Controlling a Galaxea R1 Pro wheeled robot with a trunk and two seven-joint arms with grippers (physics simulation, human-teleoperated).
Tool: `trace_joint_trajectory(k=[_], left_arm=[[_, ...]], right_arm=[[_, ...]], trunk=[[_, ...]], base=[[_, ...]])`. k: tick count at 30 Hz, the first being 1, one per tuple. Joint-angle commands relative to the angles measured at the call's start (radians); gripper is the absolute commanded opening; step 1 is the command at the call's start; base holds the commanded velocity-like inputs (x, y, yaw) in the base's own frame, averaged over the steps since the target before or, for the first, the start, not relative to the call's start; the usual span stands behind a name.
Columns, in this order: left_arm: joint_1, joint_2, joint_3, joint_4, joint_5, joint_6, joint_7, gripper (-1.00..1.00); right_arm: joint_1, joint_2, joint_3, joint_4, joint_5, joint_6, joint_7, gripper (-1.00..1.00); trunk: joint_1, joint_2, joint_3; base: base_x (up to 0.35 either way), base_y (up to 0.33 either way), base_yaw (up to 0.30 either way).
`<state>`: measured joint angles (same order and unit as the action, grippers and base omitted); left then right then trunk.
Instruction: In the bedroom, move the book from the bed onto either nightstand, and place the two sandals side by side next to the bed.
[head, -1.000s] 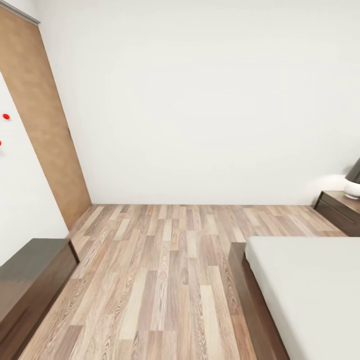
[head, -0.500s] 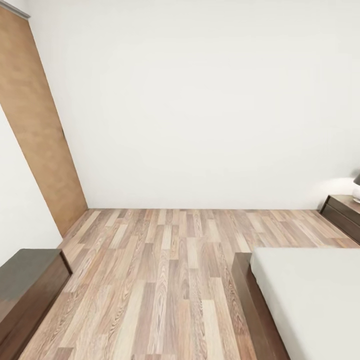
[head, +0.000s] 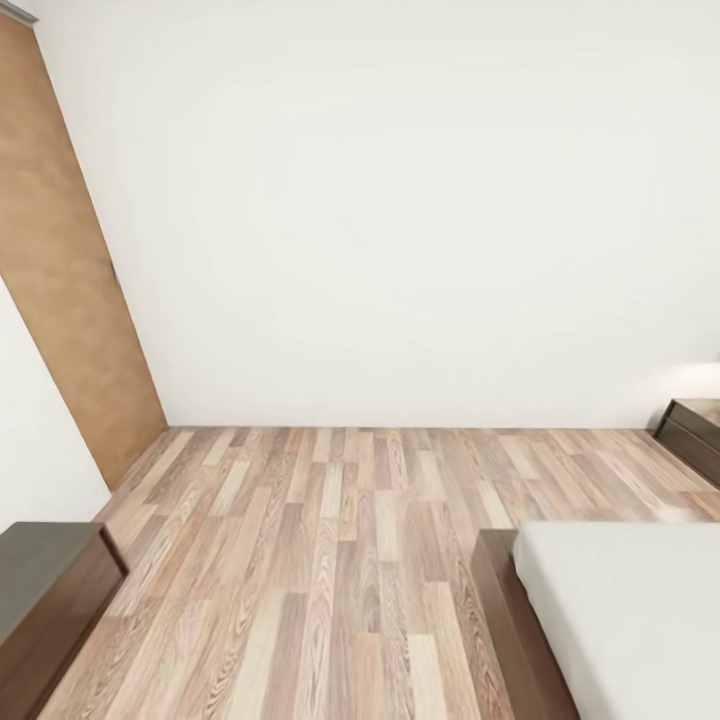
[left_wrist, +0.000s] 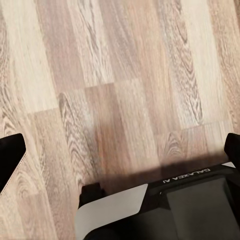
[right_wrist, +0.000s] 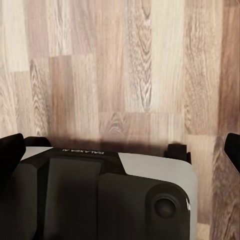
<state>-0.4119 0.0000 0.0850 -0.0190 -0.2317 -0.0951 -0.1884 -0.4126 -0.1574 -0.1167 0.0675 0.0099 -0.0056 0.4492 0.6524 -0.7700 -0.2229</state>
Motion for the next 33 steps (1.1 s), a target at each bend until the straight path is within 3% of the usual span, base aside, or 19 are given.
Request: trace_joint_trajectory(k=[1,33], left_arm=[[-0.001,0.0,0.009,0.001,-0.01,-0.003,-0.002,1.0],[0.0,0.0,0.009,0.001,-0.01,-0.003,-0.002,1.0]], right_arm=[[-0.002,-0.001,-0.008,0.003,0.001,-0.001,0.003,1.0],[-0.002,-0.001,-0.008,0.003,0.001,-0.001,0.003,1.0]], trunk=[[0.001,-0.001,-0.001],[0.001,-0.001,-0.001]], base=[[0.331,0.0,0.0],[0.331,0.0,0.0]])
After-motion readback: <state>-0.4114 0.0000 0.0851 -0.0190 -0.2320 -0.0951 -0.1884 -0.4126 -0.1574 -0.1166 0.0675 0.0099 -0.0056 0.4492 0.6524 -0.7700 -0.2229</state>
